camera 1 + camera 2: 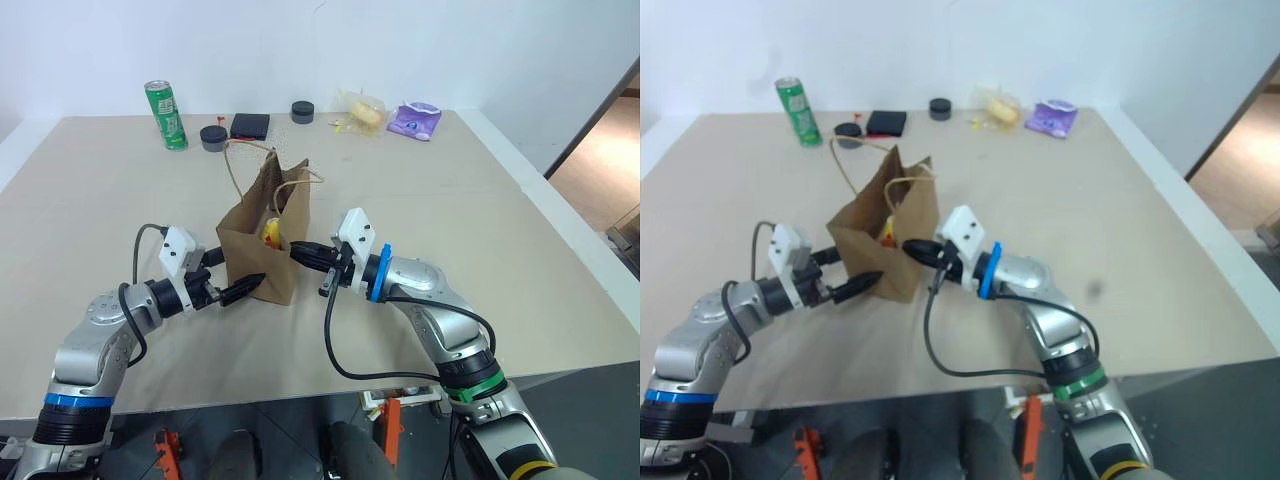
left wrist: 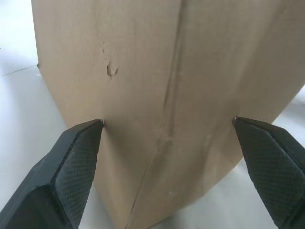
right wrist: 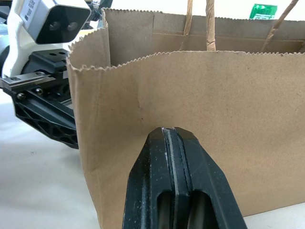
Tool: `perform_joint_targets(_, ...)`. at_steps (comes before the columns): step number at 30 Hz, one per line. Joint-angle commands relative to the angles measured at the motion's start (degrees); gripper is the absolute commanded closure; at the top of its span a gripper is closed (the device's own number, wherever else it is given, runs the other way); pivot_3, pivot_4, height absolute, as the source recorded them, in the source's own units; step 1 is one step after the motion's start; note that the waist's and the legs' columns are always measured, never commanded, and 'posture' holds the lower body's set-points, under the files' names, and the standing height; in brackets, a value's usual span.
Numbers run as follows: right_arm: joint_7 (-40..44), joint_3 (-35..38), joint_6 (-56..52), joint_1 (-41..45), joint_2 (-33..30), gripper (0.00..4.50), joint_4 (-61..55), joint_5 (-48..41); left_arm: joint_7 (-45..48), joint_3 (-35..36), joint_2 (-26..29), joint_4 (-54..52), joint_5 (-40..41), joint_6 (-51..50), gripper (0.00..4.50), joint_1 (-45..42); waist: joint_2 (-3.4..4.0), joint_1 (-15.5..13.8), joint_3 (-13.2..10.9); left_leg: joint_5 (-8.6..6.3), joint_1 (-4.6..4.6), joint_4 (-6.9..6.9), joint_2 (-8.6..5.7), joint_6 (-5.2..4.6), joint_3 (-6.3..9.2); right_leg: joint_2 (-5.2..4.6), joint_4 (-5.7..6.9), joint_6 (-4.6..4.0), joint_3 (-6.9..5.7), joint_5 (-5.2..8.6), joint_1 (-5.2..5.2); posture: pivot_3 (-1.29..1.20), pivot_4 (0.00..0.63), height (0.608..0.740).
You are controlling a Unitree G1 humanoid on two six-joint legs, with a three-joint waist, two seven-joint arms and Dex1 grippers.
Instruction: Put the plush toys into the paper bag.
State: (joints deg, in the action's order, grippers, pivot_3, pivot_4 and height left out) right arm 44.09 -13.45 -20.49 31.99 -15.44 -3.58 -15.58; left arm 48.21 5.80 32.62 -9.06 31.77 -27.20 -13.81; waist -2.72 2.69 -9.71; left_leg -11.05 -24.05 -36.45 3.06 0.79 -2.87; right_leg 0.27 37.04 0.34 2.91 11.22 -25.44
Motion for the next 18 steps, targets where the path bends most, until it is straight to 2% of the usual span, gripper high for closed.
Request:
perform_joint_targets(1, 0.71, 1.28, -0.71, 0.13, -0.45, 4.47, -3.35, -1.58, 2.43, 3.34, 3.01, -1.91, 1.79, -0.39, 0.00, 0.66, 0.00, 0.02, 0.00, 0.00, 0.00, 0.00, 0.00, 0.00, 0.00, 0.00, 0.00, 0.00, 0.00, 0.00, 0.00, 0.00, 0.150, 0.740)
perform_joint_targets(5, 1.61, 0.66, -1.63, 0.44, -0.52, 4.47, -4.23, -2.13, 3.59, 4.96, 4.52, -2.23, 4.32, -2.62, 0.00, 0.00, 0.00, -0.02, 0.00, 0.00, 0.00, 0.00, 0.02, 0.00, 0.04, 0.01, 0.00, -0.04, -0.06, 0.03, 0.00, 0.00, 0.150, 0.740)
perform_joint_targets(11, 2.71, -0.51, -3.82, 2.50, 0.65, 4.47, -5.31, -3.13, 3.87, 2.97, 4.68, -4.29, 3.52, -2.88, 0.00, -0.25, 0.00, -0.02, 0.00, 0.00, 0.00, 0.00, 0.01, 0.00, 0.02, 0.00, 0.00, -0.04, -0.05, 0.03, 0.00, 0.00, 0.150, 0.740)
perform_joint_targets(18, 2.94, -2.56, -3.29, 6.60, 3.68, 4.47, -1.04, -1.61, 4.66, 2.13, 5.36, -5.45, 3.21, -3.07, 0.00, 0.31, 0.00, 0.01, 0.00, 0.00, 0.01, 0.00, 0.13, 0.00, 0.04, 0.12, 0.01, -0.07, -0.07, 0.04, -0.01, 0.00, 0.150, 0.740)
